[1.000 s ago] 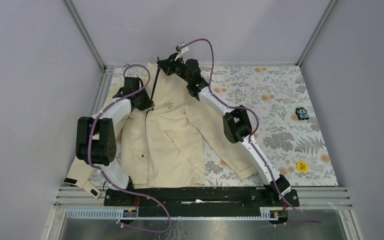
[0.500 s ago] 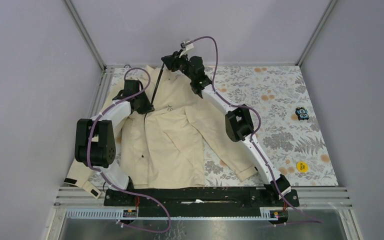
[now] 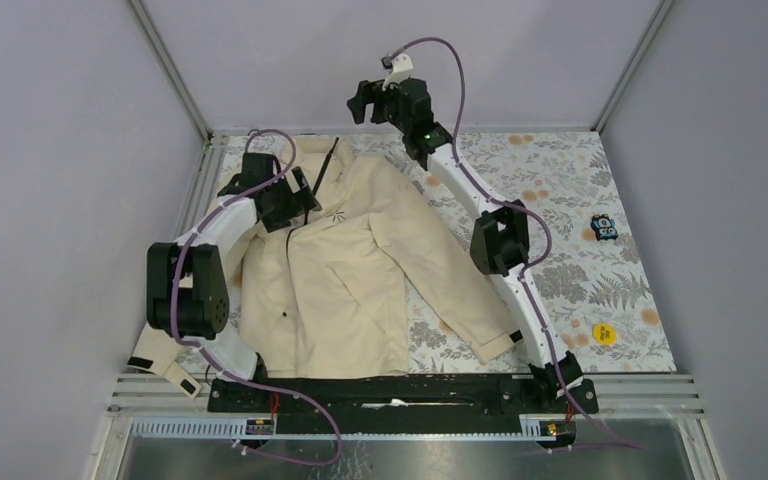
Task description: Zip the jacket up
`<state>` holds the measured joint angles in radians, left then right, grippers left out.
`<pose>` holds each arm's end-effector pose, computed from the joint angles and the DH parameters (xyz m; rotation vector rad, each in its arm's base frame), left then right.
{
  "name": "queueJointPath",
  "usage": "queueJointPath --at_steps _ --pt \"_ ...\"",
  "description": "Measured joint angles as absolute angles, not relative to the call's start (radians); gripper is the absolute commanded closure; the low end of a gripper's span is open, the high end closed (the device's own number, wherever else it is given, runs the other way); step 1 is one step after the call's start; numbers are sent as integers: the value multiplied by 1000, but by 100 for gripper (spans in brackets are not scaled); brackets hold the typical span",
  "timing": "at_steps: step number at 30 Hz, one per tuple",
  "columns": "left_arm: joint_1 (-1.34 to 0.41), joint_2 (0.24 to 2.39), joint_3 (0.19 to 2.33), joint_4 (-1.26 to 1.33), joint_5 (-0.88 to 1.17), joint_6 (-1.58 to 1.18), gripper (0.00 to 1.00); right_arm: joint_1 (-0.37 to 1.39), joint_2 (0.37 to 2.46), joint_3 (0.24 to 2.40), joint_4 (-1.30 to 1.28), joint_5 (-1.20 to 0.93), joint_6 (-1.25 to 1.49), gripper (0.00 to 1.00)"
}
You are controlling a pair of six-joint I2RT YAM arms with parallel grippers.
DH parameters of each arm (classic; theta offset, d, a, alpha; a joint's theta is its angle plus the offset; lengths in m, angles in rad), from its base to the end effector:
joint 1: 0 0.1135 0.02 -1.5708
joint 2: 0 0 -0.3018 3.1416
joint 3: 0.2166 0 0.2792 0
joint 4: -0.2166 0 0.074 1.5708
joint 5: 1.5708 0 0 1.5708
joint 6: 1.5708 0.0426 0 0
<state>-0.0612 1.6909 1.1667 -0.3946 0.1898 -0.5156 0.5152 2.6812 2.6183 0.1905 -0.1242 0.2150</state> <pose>0.3913 -0.0320 0.2365 -0.4902 2.4818 -0.4739 0.5905 0.3404 0.3051 -0.3241 1.4449 0.6852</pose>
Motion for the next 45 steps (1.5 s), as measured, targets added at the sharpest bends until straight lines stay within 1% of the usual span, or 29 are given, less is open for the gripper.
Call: queueJointPath --at_steps 2,5,7,10,14,19,22,27,32,38,40,44,45 --pt "-59 1643 1151 -394 192 -514 1 517 2587 2567 67 -121 185 0" --pt "-58 1541 1129 -393 191 -505 1 522 2362 2392 -89 -98 141 0" --pt "-58 1468 1122 -391 187 -495 1 524 2168 2214 -142 -66 128 0" --pt "-58 1376 1114 -374 180 -484 1 525 1858 1930 -171 -18 125 0" --pt "-62 1288 1085 -358 168 -466 1 525 1475 1611 -184 46 152 0" --pt "-120 1221 1061 -356 130 -433 1 525 1104 1308 -201 89 179 0" --pt "-186 1161 1038 -342 114 -411 1 525 944 1199 -229 98 185 0" --pt "-286 1015 1008 -326 99 -388 1 525 760 1182 -260 104 189 0" --pt "-296 865 1048 -348 100 -401 1 525 630 1296 -257 113 192 0" --pt "-296 792 1318 -440 97 -408 1 525 564 1435 -207 115 192 0" --pt "-296 775 1411 -459 97 -407 1 525 560 1434 -202 115 192 0" --pt "-296 715 1503 -480 85 -408 1 525 559 1396 -210 115 192 1" --pt "-296 701 1515 -481 81 -408 1 526 559 1389 -237 147 180 1"
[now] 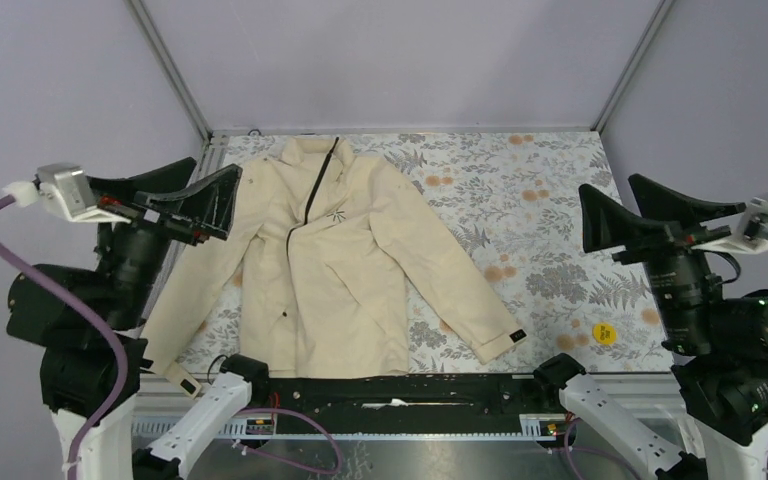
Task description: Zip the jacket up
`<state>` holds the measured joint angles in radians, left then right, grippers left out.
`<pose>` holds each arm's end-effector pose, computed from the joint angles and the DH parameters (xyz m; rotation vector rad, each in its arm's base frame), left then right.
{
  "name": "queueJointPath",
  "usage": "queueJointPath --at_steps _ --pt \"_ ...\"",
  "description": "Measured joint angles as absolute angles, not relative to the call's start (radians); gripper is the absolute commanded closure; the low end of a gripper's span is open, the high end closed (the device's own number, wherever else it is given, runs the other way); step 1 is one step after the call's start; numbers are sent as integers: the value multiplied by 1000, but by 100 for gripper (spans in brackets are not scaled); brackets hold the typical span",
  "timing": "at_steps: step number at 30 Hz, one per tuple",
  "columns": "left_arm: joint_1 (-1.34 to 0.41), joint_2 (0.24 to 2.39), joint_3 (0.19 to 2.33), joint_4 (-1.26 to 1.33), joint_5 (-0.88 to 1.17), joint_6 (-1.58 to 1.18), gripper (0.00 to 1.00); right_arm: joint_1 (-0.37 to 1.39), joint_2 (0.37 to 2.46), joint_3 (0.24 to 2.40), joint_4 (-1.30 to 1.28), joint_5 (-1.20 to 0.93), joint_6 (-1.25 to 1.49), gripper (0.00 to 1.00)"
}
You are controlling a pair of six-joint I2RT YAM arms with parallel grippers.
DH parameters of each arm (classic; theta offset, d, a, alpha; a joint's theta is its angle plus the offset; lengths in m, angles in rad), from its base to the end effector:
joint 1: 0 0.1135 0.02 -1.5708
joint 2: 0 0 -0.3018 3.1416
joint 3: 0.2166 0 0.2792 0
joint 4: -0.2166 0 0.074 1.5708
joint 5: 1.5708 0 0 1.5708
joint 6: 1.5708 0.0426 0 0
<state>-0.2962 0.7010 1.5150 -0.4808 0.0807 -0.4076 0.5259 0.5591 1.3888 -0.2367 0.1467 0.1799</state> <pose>0.0401 -0.0158 0.5857 0.0012 1.2658 -0.6596 0.0034 -0.0052 0.5802 -0.0357 0.9996 0.5754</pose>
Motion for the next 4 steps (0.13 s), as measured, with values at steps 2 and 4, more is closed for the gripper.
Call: queueJointPath --at_steps 2,4 --pt "-296 681 1533 -484 73 -408 1 527 556 1375 -337 242 159 1" --pt "-296 673 1538 -491 69 -408 1 527 555 1357 -403 311 143 1"
